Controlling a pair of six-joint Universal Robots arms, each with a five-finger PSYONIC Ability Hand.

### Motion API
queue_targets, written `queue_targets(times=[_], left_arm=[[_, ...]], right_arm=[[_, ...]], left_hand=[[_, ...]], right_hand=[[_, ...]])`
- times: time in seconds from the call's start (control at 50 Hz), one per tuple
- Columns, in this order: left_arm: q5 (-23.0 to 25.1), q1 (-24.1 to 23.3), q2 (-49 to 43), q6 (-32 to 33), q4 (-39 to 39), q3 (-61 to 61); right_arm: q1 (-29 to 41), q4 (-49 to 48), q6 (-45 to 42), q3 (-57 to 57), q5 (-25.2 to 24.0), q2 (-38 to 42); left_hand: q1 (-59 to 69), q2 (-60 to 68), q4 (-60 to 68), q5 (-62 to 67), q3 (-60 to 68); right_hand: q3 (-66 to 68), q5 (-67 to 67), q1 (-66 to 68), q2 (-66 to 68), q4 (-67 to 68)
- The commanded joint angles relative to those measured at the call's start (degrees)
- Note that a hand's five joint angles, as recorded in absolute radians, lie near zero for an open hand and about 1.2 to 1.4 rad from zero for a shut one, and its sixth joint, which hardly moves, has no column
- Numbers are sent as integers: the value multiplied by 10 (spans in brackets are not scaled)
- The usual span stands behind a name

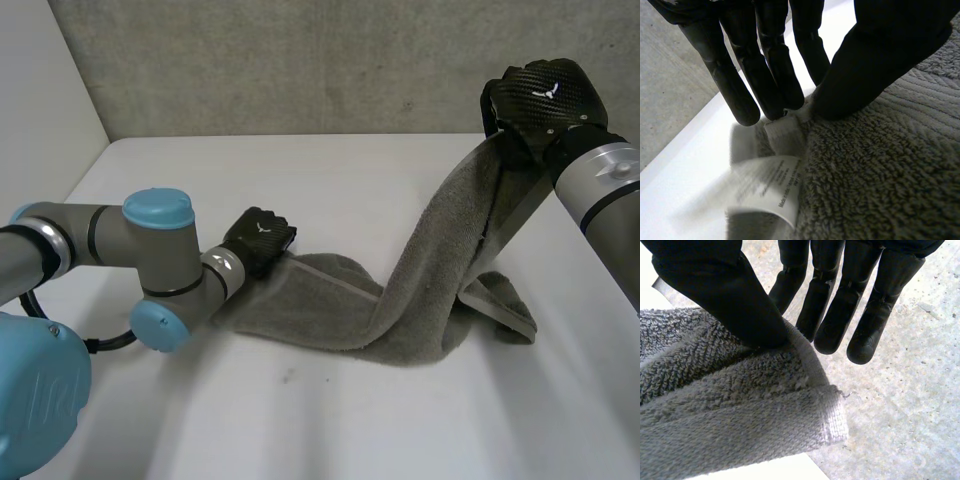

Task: Fold the towel.

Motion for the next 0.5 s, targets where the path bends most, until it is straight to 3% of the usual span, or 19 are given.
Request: queue_targets(times=[0.02, 0.16, 0.24, 0.36, 0.44, 0.5], left_arm=[[-4, 0, 3, 13, 0, 19], [-49, 1, 5, 5, 46, 110], [-72, 2, 5, -1, 94, 171], [-143, 11, 28, -68, 158, 308], [-203, 18, 74, -132, 157, 347], [-216, 20, 94, -144, 152, 340]], right_arm=[[4, 0, -6, -26, 2, 27], [6, -3, -7, -87, 11, 67], [6, -31, -18, -195, 42, 124], [8, -161, -22, -317, 124, 145], [8, -198, -19, -331, 140, 138], [9, -199, -17, -317, 139, 119]], left_hand=[[157, 139, 140, 150, 141], [157, 139, 140, 150, 141], [157, 139, 140, 150, 141], [157, 139, 140, 150, 141], [157, 139, 140, 150, 141], [157, 139, 140, 150, 141]], right_hand=[[116, 129, 11, 119, 115], [116, 129, 11, 119, 115], [116, 129, 11, 119, 115], [116, 129, 11, 119, 115], [116, 129, 11, 119, 115], [116, 129, 11, 119, 115]])
